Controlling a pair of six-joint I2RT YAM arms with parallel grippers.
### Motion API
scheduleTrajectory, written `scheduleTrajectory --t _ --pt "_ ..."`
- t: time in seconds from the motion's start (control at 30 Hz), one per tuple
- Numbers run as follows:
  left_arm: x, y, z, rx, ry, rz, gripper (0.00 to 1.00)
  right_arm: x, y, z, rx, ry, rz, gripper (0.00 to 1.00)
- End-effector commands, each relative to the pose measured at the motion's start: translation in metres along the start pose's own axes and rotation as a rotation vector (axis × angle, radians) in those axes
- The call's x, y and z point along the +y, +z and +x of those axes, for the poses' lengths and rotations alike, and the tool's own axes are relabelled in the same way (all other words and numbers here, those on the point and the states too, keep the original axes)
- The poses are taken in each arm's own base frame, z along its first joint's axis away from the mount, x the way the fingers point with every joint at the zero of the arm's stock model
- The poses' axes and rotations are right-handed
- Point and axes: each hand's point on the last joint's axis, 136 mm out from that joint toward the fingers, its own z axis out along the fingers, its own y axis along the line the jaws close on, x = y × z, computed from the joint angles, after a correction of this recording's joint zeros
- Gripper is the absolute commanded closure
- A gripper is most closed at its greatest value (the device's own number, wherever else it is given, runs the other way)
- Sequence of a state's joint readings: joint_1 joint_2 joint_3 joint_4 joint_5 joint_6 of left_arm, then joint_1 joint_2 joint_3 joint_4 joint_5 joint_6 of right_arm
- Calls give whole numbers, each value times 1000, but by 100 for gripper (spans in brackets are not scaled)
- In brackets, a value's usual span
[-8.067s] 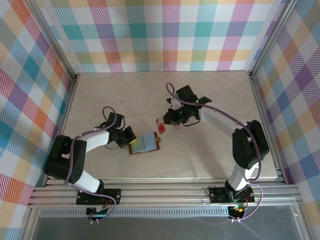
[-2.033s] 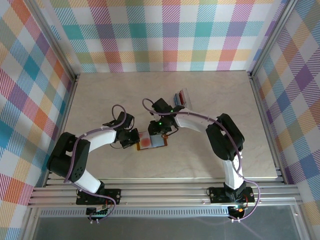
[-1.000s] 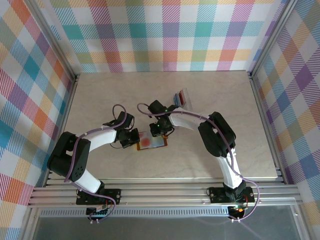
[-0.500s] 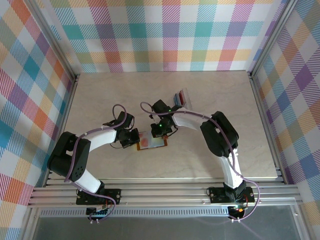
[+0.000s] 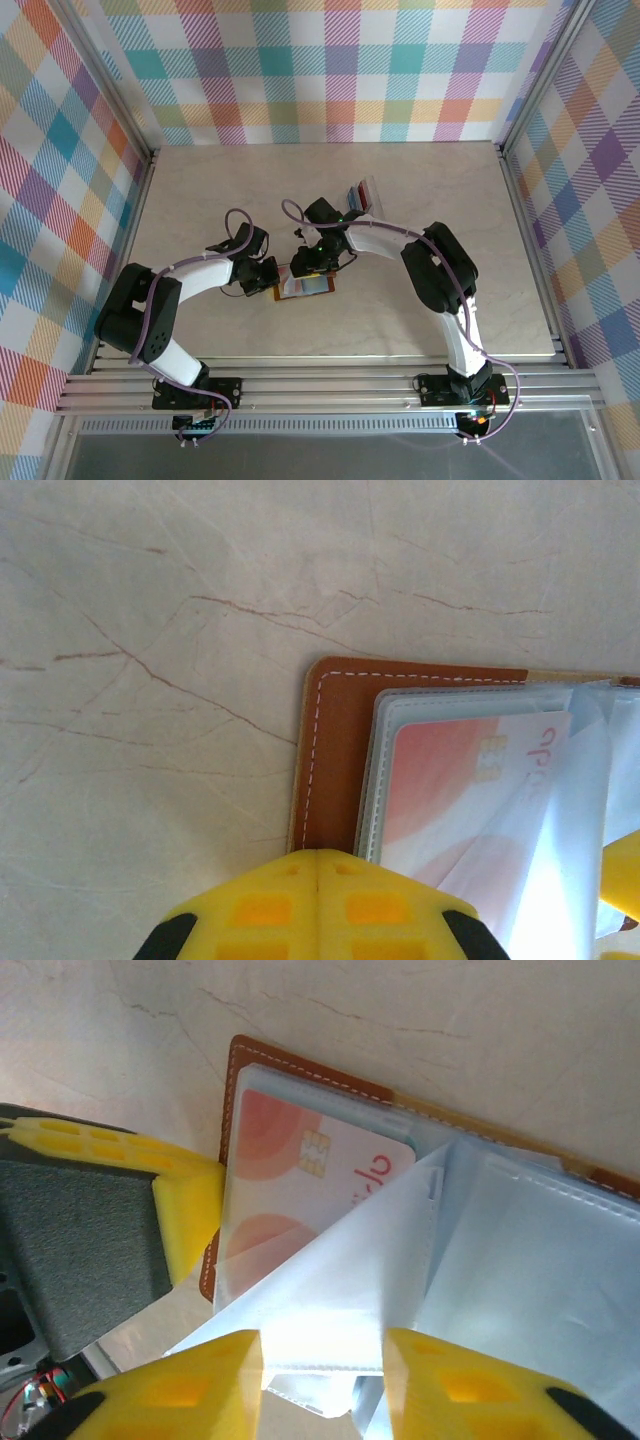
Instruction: Put the credit cards into the card holder
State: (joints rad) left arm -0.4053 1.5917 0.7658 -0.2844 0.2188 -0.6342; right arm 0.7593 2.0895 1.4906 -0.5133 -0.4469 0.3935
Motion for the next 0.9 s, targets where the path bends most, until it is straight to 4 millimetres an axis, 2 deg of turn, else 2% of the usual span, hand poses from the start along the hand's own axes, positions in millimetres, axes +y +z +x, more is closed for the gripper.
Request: scheduleTrajectory --t 0.0,0.17,0.47,0.63,0.8,0.87 --pt "30 28 29 107 -10 -96 100 8 -5 12 33 56 -40 52" --pt "31 29 30 110 -12 -101 100 9 -9 16 23 78 -50 40" --pt "31 30 30 114 -13 -101 100 24 -23 15 -22 91 -130 30" --pt "31 29 31 116 -13 -98 100 10 -21 12 -40 97 -52 33" --pt "30 28 30 111 -9 -95 100 -16 -34 6 -118 81 122 42" --pt "30 28 30 113 -10 -95 100 -20 -38 4 -139 68 152 44"
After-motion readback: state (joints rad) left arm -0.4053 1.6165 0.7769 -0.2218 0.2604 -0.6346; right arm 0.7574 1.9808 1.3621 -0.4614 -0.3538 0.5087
